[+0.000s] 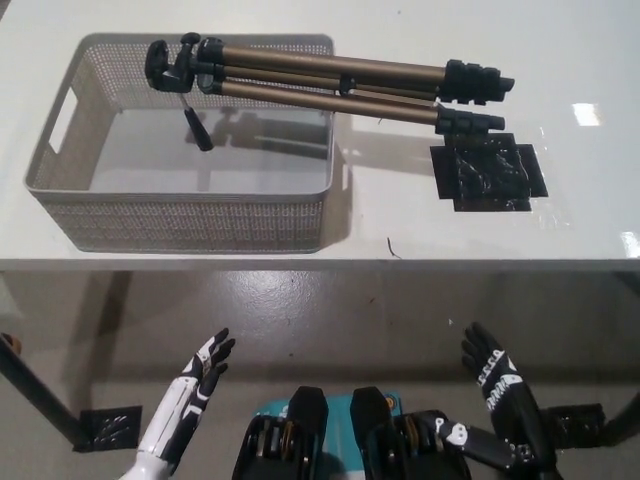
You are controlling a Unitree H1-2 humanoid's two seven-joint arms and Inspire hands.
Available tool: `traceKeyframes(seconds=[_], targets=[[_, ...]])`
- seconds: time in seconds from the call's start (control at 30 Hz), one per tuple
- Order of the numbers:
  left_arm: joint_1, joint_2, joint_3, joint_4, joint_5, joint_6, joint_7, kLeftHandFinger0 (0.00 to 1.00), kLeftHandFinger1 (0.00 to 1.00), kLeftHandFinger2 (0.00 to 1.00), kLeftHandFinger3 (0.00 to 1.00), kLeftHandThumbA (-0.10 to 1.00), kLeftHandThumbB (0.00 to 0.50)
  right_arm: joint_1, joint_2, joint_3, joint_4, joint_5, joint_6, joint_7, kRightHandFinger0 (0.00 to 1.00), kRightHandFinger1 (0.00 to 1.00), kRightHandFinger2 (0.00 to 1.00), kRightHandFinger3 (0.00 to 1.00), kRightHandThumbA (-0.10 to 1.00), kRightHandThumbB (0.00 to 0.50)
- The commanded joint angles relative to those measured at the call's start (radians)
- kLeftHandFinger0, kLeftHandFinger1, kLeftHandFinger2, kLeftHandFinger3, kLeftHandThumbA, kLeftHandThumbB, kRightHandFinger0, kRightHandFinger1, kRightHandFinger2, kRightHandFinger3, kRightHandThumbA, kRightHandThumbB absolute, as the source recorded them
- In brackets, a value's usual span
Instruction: The robot uses its right hand to pick the tripod on the desk and places it into a rectangular container on the left.
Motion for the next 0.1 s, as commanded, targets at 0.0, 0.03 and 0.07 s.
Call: traceKeyframes(seconds=[0.0, 0.03, 0.07], targets=[[-0.013, 0.002, 0.005, -0.022, -0.004, -0.036, 0.003, 1.0, 1.0, 1.0, 1.0, 1.0, 0.288, -0.026, 0.001, 0.004, 0.009, 0.022, -0.079, 0.046, 1.0, 1.0, 1.0, 1.0, 1.0, 0.299], [-0.012, 0.002, 0.005, -0.022, -0.001, -0.036, 0.005, 1.0, 1.0, 1.0, 1.0, 1.0, 0.28, -0.027, 0.0, 0.005, 0.01, 0.015, -0.077, 0.045, 1.0, 1.0, 1.0, 1.0, 1.0, 0.307], [-0.012, 0.002, 0.005, -0.022, -0.001, -0.036, 0.005, 1.0, 1.0, 1.0, 1.0, 1.0, 0.28, -0.027, 0.0, 0.005, 0.01, 0.015, -0.077, 0.045, 1.0, 1.0, 1.0, 1.0, 1.0, 0.307]])
